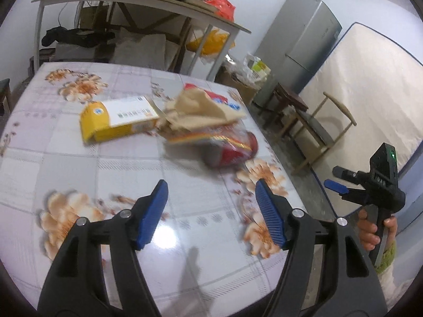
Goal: Collect trash
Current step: 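Grasp the crumpled tan paper with the right tool while the left tool reaches the clear snack bag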
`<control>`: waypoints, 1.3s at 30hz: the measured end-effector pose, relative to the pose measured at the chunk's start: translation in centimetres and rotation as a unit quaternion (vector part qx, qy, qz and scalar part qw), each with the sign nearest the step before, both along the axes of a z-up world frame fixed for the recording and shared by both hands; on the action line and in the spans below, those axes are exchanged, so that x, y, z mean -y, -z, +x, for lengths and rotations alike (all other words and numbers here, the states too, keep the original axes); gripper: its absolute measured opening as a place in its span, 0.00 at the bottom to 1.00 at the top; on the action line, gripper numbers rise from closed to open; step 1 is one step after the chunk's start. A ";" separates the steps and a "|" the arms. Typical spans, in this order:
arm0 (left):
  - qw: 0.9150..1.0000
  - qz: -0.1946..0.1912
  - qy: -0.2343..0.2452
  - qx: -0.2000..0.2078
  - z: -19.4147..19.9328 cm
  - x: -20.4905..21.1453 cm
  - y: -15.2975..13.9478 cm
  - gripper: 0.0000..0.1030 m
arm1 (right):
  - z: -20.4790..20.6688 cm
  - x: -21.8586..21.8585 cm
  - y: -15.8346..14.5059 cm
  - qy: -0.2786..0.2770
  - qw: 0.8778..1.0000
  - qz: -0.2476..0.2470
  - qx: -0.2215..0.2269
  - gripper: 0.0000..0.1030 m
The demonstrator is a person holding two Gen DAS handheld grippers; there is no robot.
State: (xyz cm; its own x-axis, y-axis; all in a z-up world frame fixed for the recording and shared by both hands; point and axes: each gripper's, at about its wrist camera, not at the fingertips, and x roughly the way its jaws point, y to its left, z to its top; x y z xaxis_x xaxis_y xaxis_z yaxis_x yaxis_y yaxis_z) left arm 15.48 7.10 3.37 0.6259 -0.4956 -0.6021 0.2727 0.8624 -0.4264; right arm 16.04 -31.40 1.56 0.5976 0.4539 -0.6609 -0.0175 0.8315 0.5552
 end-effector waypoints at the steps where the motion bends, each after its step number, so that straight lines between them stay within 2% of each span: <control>1: 1.000 -0.001 -0.003 0.000 0.3 -0.5 -0.1 0.64 | 0.6 -1.3 -0.4 -0.013 1.000 -0.010 0.004 0.77; 6: 1.000 -0.011 -0.017 -0.015 2.5 -2.5 0.7 0.64 | 4.1 -6.5 -3.7 -0.081 0.994 -0.067 0.044 0.77; 9: 0.999 -0.022 -0.019 -0.028 3.4 -3.2 1.5 0.64 | 7.2 -10.1 -5.6 -0.124 0.982 -0.122 0.070 0.78; 10: 0.999 -0.027 -0.020 -0.034 3.7 -3.4 1.8 0.64 | 8.8 -11.7 -6.1 -0.147 0.975 -0.146 0.078 0.82; 12: 0.998 -0.033 -0.020 -0.040 4.1 -3.5 2.3 0.64 | 11.1 -14.1 -6.1 -0.174 0.964 -0.183 0.081 0.83; 16: 0.998 -0.041 -0.020 -0.049 4.7 -3.5 3.0 0.64 | 15.4 -18.0 -4.5 -0.224 0.945 -0.233 0.051 0.85; 19: 0.997 -0.044 -0.018 -0.055 5.3 -3.4 3.4 0.64 | 18.1 -20.2 -2.1 -0.249 0.929 -0.274 0.012 0.84; 21: 0.997 -0.045 -0.015 -0.058 5.7 -3.2 3.5 0.64 | 19.2 -20.7 -0.8 -0.246 0.924 -0.293 -0.009 0.79; 22: 0.997 -0.049 -0.012 -0.059 5.9 -3.1 3.6 0.64 | 19.8 -21.0 -0.1 -0.246 0.921 -0.299 -0.023 0.70; 26: 0.997 -0.059 -0.002 -0.058 6.7 -2.8 3.5 0.64 | 20.2 -20.8 0.9 -0.232 0.926 -0.295 -0.044 0.45; 32: 0.991 -0.109 0.019 -0.073 8.2 -1.7 3.8 0.64 | 19.7 -19.7 0.6 -0.209 0.941 -0.265 -0.037 0.18; 34: 0.984 -0.148 0.024 -0.093 9.1 -1.2 4.4 0.64 | 19.7 -19.2 0.6 -0.197 0.947 -0.251 -0.038 0.15; 37: 0.968 -0.210 0.024 -0.133 10.3 -0.6 5.8 0.62 | 19.7 -18.5 0.7 -0.182 0.954 -0.234 -0.041 0.12; 39: 0.959 -0.239 0.020 -0.151 10.8 -0.3 6.6 0.59 | 19.6 -18.3 0.9 -0.178 0.956 -0.229 -0.041 0.11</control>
State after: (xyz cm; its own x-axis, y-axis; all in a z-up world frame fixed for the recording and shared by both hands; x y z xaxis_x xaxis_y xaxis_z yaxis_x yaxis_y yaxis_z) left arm 26.28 7.39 -3.27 0.4340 -0.7800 -0.4509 0.1037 0.5404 -0.8350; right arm 35.67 -13.13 0.70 0.3976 0.2708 -0.8767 -0.3164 0.9373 0.1460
